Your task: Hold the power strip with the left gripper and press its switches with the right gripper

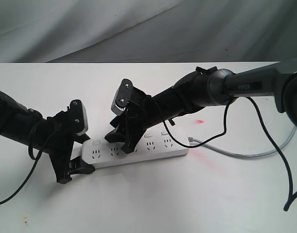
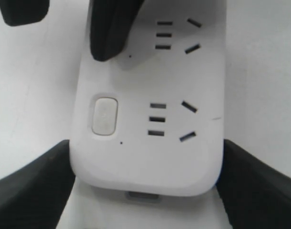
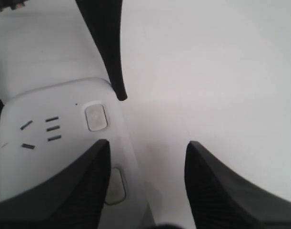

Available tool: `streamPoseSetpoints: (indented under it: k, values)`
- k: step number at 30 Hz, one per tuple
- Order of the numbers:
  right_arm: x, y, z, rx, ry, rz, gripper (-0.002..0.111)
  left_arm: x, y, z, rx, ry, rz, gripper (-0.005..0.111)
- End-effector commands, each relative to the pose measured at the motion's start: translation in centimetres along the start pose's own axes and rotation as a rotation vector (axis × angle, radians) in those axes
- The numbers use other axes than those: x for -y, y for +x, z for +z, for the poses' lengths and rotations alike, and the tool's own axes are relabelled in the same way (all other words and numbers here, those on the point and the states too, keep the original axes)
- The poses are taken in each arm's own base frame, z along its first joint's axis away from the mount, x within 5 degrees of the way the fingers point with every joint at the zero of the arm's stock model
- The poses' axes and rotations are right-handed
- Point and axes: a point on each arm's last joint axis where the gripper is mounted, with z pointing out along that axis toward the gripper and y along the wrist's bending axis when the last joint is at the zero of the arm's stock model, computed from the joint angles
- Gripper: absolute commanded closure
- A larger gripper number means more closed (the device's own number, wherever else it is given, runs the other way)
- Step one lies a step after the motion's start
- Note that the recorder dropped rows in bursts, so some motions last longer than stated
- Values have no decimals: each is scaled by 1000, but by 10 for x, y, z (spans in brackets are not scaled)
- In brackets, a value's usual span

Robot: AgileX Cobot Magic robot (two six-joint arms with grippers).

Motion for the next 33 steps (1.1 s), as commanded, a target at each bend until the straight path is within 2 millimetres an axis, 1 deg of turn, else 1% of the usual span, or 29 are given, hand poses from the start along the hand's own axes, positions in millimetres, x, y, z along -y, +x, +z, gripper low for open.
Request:
streamPoseSetpoints:
  k: [1, 8, 19, 33]
  values:
    - [2, 26, 7, -95, -14, -43, 62, -2, 3, 2, -24, -19, 18, 61]
    - [1, 33, 12, -107, -25, -33, 62, -2, 3, 2, -24, -19, 18, 61]
    - [3, 33, 12, -111, -12, -33, 62, -2, 3, 2, -24, -19, 18, 61]
    - [10, 40, 5, -117, 2, -16, 62, -2, 3, 2, -24, -19, 18, 61]
